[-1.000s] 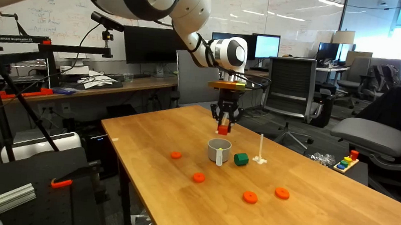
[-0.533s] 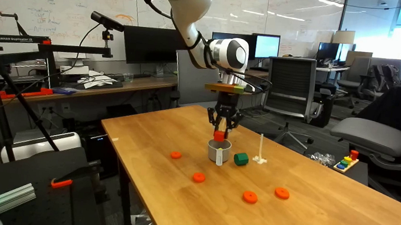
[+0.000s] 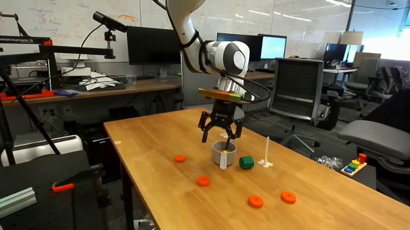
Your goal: Put the blocks in the grey measuring cup
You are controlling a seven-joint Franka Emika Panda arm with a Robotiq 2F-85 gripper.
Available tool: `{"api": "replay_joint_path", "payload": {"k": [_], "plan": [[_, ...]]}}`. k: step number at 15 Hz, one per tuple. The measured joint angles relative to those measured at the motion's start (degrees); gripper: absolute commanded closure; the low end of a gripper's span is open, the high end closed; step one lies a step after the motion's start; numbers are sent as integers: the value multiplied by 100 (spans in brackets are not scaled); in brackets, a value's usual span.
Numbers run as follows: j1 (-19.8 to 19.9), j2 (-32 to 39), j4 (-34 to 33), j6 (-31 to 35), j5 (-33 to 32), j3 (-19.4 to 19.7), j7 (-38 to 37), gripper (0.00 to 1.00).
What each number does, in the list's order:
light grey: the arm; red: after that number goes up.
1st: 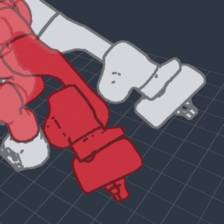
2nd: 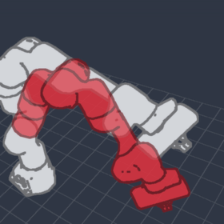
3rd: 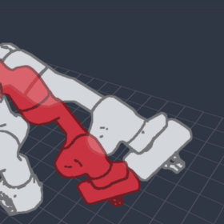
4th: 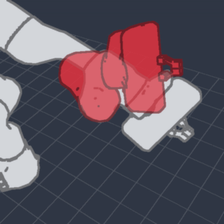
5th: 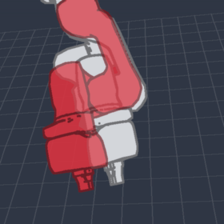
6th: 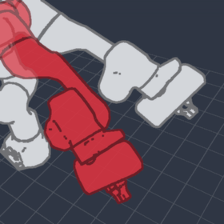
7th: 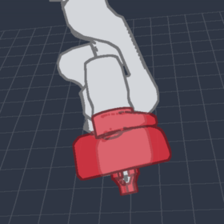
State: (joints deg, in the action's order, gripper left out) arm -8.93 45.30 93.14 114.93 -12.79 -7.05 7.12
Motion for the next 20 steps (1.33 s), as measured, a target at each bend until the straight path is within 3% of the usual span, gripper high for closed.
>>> {"api": "replay_joint_path", "payload": {"k": [9,16,20], "plan": [[75,-750,801,464,-191,224,-46,0],[573,-814,808,1793,705,256,-382,0],[644,-797,807,1981,949,244,-387,0]]}}
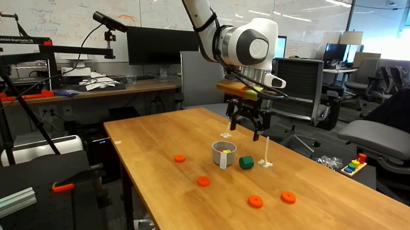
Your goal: Put the blocks in the grey measuring cup
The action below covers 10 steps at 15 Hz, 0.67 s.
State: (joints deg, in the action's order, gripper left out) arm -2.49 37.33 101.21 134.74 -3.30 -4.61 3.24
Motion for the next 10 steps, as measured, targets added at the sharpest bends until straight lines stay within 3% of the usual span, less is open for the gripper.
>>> {"api": "replay_joint_path", "payload": {"k": [2,10], "plan": [[-4,4,0,0,6,-8,-5,0],[-3,395,-35,1504,1339,-138,-760,0]]}}
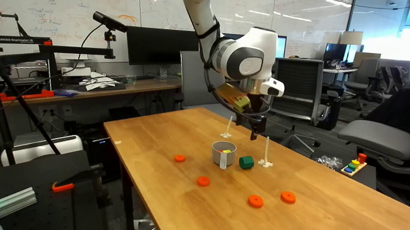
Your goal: Put the blocks in the grey measuring cup
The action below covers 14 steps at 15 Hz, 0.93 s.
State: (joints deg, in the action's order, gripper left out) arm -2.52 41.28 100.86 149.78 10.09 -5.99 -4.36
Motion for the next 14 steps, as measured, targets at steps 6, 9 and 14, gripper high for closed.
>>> {"api": "replay_joint_path", "payload": {"k": [6,9,14], "plan": [[-74,197,241,1107,533,68,-1065,0],[-210,196,455,1622,712,241,-1714,0],[-656,196,788,2108,949,681,-2657,0]]}}
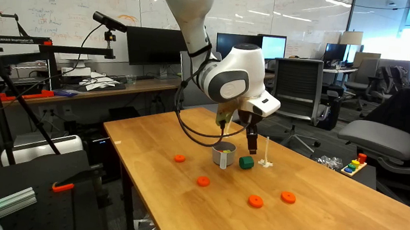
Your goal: Put the blocks in the grey measuring cup
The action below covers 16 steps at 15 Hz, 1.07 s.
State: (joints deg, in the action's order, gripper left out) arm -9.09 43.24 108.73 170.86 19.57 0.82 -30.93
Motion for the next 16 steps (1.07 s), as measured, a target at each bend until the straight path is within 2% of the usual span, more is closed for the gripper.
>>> {"api": "replay_joint_path", "payload": {"k": [5,10,13,16], "plan": [[-134,0,171,-25,137,35,-380,0],[-94,-74,172,-618,209,-24,-458,0],[-175,-219,173,-1085,128,153,-609,0],[-384,-337,174,-1250,-241,518,-877,0]]}}
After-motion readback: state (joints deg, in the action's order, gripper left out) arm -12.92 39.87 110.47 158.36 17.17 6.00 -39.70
